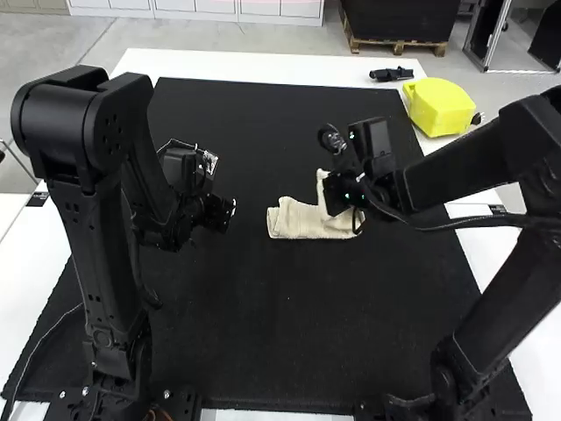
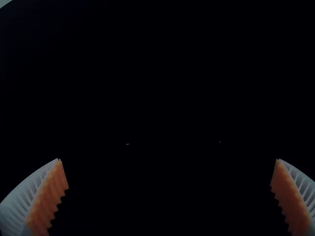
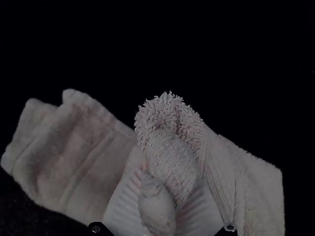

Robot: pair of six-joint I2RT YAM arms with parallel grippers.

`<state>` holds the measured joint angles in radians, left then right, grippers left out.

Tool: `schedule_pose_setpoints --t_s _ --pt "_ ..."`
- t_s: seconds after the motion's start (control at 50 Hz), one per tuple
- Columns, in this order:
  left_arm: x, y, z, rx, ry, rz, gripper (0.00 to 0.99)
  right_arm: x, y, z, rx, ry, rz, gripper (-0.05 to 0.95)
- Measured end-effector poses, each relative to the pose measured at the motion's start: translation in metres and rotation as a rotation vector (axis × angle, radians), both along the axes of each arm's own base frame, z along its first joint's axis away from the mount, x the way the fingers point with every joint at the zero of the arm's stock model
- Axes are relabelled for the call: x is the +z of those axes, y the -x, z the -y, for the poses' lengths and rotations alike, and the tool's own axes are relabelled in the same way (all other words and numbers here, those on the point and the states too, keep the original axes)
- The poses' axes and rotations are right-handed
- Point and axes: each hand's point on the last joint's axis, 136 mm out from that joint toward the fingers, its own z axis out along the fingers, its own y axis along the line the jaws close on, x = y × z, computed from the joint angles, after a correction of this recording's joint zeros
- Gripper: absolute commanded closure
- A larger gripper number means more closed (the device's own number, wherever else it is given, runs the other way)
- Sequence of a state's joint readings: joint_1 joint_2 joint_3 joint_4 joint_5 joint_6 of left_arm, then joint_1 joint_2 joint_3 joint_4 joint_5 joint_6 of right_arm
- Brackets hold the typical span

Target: Fold the towel.

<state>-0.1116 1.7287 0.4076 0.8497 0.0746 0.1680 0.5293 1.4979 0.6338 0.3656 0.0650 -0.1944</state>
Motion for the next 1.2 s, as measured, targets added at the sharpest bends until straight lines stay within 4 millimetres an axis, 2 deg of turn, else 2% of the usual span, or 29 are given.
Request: schedule_pose_setpoints --t_s 0.16,0.28,0.58,0.68,1.2 --pt "0.0 0.0 0.0 0.002 -0.001 0.001 0.03 0.003 0.01 -0.022 0.058 -0.008 0.013 0.91" --pt "0.0 0.0 -0.001 0.009 -0.005 0.002 0.03 0.0 0.011 -0.028 0.072 -0.01 0.016 0.91" --pt "0.002 0.002 0.019 -0.028 -0.012 0.01 0.03 -0.037 0.009 -0.033 0.094 0.024 -0.031 0.91" --pt "0.002 0.002 0.022 -0.028 -0.014 0.012 0.031 -0.042 0.007 -0.034 0.1 0.033 -0.029 0.91" --pt "0.003 0.001 0.022 -0.013 -0.015 0.014 0.031 -0.025 -0.004 -0.042 0.115 0.023 0.033 0.91"
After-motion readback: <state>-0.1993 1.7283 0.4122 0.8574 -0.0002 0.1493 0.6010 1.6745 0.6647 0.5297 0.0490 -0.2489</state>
